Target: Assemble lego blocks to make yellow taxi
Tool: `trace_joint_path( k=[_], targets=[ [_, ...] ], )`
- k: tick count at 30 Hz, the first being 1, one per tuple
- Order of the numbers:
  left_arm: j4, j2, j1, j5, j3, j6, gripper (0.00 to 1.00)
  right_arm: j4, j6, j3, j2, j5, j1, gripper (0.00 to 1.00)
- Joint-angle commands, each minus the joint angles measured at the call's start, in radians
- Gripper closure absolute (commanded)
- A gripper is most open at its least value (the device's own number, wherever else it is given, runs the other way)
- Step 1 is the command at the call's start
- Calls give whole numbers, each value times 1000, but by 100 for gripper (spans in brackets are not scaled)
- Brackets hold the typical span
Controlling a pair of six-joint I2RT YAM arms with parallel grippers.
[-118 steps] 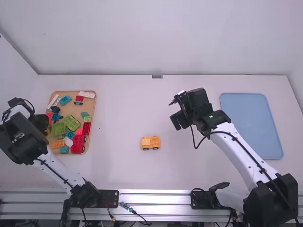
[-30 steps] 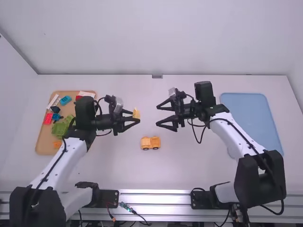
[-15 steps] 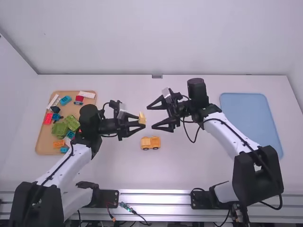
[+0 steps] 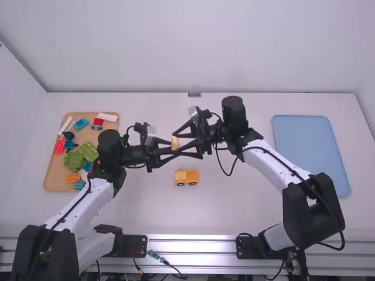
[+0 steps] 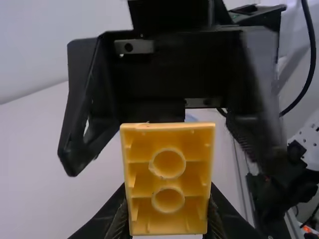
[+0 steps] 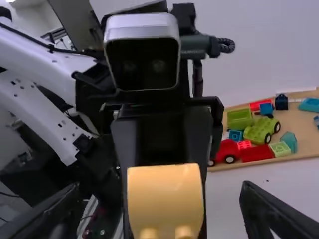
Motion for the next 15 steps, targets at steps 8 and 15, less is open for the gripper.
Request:
trace_joint_path(
  k=[8, 15],
  targets=[
    [10, -8, -8, -7, -6, 2, 99, 80, 100, 10, 47, -38, -3, 45],
    [5, -8, -8, -8, -6, 1, 98, 88, 95, 10, 47, -55, -2, 59]
  ],
)
